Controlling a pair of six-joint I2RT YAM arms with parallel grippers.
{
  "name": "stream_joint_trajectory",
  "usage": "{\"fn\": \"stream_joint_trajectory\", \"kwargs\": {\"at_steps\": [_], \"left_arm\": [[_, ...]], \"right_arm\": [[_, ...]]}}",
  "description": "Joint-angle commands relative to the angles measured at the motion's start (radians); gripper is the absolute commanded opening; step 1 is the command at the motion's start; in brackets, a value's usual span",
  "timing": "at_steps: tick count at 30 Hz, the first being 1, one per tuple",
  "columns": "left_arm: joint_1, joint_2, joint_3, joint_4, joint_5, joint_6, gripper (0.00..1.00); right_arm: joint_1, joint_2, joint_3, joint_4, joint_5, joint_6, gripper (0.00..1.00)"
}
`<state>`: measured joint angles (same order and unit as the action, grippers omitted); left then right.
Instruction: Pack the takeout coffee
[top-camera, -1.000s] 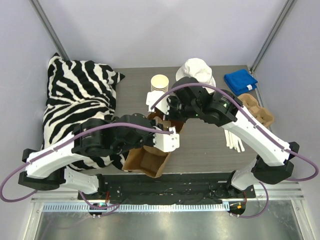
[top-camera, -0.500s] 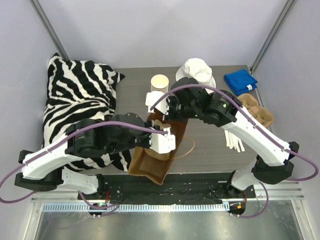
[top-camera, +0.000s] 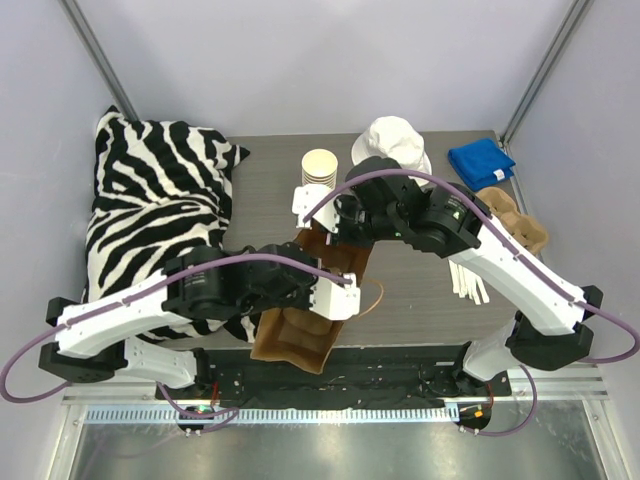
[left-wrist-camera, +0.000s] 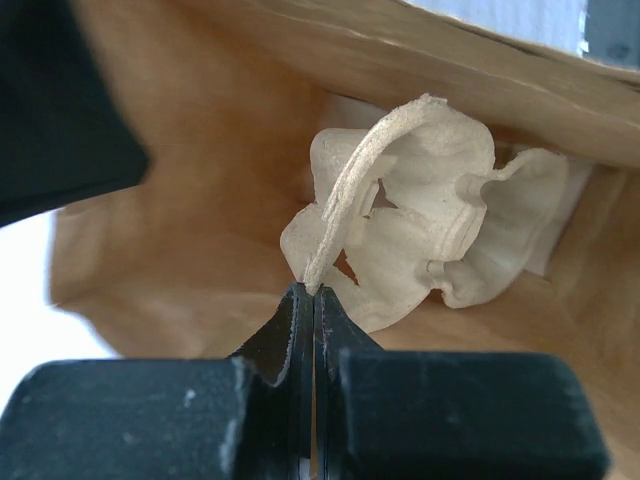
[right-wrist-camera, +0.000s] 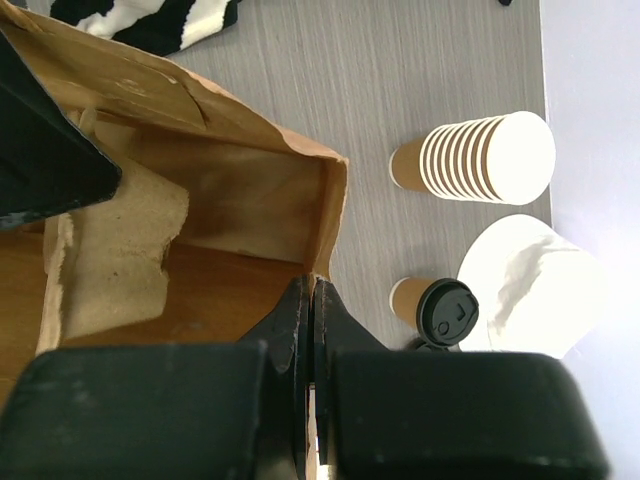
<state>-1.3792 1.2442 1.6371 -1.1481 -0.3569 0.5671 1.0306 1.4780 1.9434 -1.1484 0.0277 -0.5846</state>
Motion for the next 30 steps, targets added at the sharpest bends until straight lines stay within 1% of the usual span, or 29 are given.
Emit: {"fn": "stream_joint_trajectory", "kwargs": {"at_steps": [1,4,6,11,17,22,26,30], "left_arm": [[0.012,-0.008,-0.045,0.045,0.038,-0.038,0.0],[0.037,-0.008,-0.065,0.067,0.065,-0.055,0.0],[0.052,-0.008,-0.083,0.094,0.079,-0.061,0.0],[0.077,0.0,-0.112,0.145,0.107,-0.046,0.0],[0.166,0.015,-0.137,0.172,0.183,-0.018,0.0],[0.172,-0.002,-0.164,0.194,0.185,0.008,0.0],[0.17,-0.017,-0.146,0.195,0.193,0.007,0.0],[0.147,-0.014,-0.126,0.183,0.15,0.017,0.0]], "right_arm": [[0.008,-0.051,-0.014,0.009,-0.015,0.028,0.01],[0.008,-0.059,-0.026,0.006,-0.015,0.032,0.01],[0.008,-0.061,-0.029,0.003,-0.051,0.038,0.01],[0.008,-0.058,-0.026,0.003,-0.061,0.048,0.01],[0.008,-0.062,-0.052,0.01,-0.06,0.048,0.01],[0.008,-0.062,-0.044,0.013,-0.06,0.055,0.01],[0.006,-0.059,-0.04,0.013,-0.054,0.063,0.01],[0.008,-0.056,-0.047,0.018,-0.035,0.078,0.01]]}}
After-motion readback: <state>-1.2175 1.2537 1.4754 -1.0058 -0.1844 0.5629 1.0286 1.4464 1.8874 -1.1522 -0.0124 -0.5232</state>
